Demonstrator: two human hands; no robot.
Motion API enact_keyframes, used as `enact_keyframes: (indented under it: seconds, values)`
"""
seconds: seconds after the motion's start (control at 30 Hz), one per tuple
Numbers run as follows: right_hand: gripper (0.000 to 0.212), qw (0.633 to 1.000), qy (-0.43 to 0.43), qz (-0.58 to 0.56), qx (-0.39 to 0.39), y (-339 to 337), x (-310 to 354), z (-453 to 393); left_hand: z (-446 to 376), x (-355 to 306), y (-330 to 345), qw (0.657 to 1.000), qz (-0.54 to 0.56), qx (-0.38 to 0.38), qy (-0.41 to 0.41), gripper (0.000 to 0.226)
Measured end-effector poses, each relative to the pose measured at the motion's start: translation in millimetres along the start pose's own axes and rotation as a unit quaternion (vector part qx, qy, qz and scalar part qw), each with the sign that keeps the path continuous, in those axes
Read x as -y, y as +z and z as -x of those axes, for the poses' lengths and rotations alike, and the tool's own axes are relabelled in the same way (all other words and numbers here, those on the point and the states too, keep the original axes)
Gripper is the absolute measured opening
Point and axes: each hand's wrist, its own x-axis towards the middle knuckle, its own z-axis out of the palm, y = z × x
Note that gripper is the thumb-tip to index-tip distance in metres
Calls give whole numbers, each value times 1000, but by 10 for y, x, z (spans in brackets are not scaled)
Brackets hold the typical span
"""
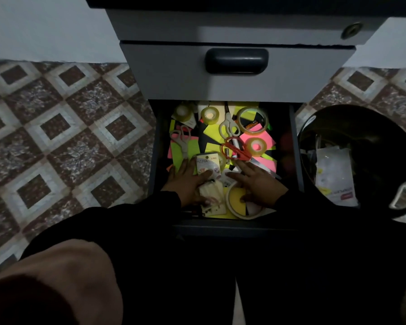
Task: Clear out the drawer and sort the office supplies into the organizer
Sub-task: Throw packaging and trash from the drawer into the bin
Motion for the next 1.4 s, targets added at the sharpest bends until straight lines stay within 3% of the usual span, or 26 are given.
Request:
enact_keyframes:
  seconds: [0.13, 0.23, 0.37, 0.47, 0.53, 0.73, 0.93, 1.2, 1.4]
  values:
    - [69, 999, 25, -13, -29, -92, 5, 0, -20, -17, -59, 996, 27, -82, -19, 72]
    - [63, 986, 30, -158, -39, -202, 55, -12, -6, -37, -124, 990, 50, -124, -38, 58]
    - [44, 935, 73, -342, -64, -318, 167, -46, -25, -40, -179, 985, 97, -118, -83, 48]
    - [29, 920, 85, -369, -97, -324, 258, -108, -29, -2, -209, 973, 165, -119, -105, 41]
    - [24, 922, 91, -370, -78, -294, 311, -165, -20, 29, -225, 959, 234, -114, -110, 36]
    - [20, 907, 94, -411, -22, -221, 326, -286, -11, 52, -290, 893, 417, -128, -110, 37]
    - [27, 893, 102, -439, -17, -242, 319, -304, -40, 84, -342, 875, 452, -131, -111, 53]
    - [34, 840, 144, -506, -132, -251, 365, -264, -69, 155, -433, 812, 546, -163, -127, 52]
    - [41, 823, 160, -496, -227, -245, 424, -283, -54, 94, -449, 802, 566, -157, -109, 55]
